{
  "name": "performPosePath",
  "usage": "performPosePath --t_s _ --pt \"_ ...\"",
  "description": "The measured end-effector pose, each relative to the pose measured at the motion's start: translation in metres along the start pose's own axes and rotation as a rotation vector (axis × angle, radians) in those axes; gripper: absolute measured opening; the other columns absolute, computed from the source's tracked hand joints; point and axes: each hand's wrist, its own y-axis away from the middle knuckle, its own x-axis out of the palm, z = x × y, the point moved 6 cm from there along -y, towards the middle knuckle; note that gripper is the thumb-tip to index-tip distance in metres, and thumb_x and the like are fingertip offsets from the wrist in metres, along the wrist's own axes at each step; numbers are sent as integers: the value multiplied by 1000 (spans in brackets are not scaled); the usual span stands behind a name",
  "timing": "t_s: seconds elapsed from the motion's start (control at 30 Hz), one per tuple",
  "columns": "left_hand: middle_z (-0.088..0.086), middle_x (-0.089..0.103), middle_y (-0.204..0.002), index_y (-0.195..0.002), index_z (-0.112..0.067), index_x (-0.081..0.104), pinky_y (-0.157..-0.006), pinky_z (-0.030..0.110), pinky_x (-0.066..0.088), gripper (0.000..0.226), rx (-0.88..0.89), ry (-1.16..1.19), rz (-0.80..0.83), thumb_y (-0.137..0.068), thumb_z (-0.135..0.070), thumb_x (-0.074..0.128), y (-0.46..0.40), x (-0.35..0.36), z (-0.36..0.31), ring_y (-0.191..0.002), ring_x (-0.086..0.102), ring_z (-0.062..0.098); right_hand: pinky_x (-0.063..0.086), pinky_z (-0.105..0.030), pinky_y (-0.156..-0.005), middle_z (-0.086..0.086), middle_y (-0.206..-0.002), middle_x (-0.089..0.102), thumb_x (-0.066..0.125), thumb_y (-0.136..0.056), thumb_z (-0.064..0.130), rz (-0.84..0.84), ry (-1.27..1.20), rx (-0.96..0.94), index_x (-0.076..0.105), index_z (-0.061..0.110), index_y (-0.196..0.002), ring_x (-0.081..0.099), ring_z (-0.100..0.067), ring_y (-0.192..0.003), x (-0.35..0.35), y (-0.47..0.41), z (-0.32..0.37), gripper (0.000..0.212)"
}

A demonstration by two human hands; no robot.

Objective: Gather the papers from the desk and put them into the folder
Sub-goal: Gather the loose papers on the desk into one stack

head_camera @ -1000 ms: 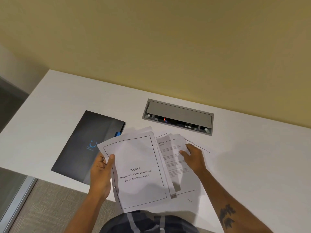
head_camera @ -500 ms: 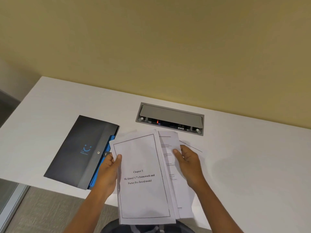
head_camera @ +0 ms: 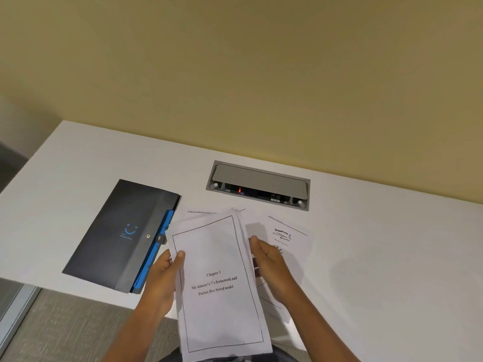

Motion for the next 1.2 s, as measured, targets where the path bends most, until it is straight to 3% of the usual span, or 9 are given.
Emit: performPosePath --t_s 0.13,0.3,0.47,0.63,0.73,0.9,1.03,1.13,1.2 --pt "0 83 -111 -125 -29 72 -83 47 64 24 67 45 -76 -101 -29 68 12 -7 -7 -103 79 28 63 -37 -87 2 -106 81 68 -101 40 -255 282 -24 79 34 -110 76 -26 -101 -58 -16 -5 16" --pt "0 84 -110 -120 -25 72 -79 41 66 17 102 128 -127 -104 -25 65 23 -20 -9 -97 82 22 34 -47 -124 -12 -171 26 79 -85 60 -309 966 122 21 6 -165 26 -31 -158 -128 -27 -23 113" --pt "-2 83 -113 -117 -27 74 -79 36 68 18 93 206 -154 -107 -23 60 30 -30 -4 -100 80 18 19 -56 -130 -10 -178 -12 70 -85 71 -177 1186 197 -11 5 -167 -4 -31 -165 -141 -30 -55 133" --pt "-3 84 -113 -113 -30 76 -99 48 58 18 83 216 -183 -107 -25 60 33 -34 3 -107 77 22 29 -47 -127 -10 -176 17 67 -88 70 -275 1220 102 5 3 -167 19 -28 -162 -137 -24 -62 121" --pt "-2 83 -114 -115 -29 75 -97 48 60 19 93 229 -169 -107 -24 59 33 -30 3 -106 78 22 37 -44 -122 -11 -161 47 86 -81 52 -383 1017 57 23 9 -165 43 -31 -149 -137 -18 -63 113" --pt "-2 83 -117 -117 -30 76 -96 48 59 19 124 214 -153 -106 -28 61 31 -25 0 -102 80 18 54 -48 -100 -13 -139 64 91 -80 18 -526 623 166 33 15 -159 62 -39 -126 -142 -12 -76 97" --pt "-1 82 -119 -119 -27 75 -100 48 57 20 122 213 -146 -105 -30 62 25 -23 -3 -107 78 22 58 -41 -79 0 -96 67 84 -87 17 -647 452 177 54 15 -139 70 -33 -93 -156 -7 -79 60" --pt "1 83 -117 -116 -24 75 -99 49 57 19 107 230 -143 -104 -32 64 20 -22 -4 -100 79 19 56 -38 -71 -4 -97 70 79 -92 20 -706 535 109 70 13 -109 69 -31 -86 -172 0 -69 20" --pt "2 82 -118 -117 -22 74 -100 50 57 19 98 250 -132 -104 -32 64 16 -22 -5 -100 80 21 48 -34 -70 -11 -102 72 77 -94 20 -768 607 43 72 9 -105 67 -32 -86 -186 6 -61 16"
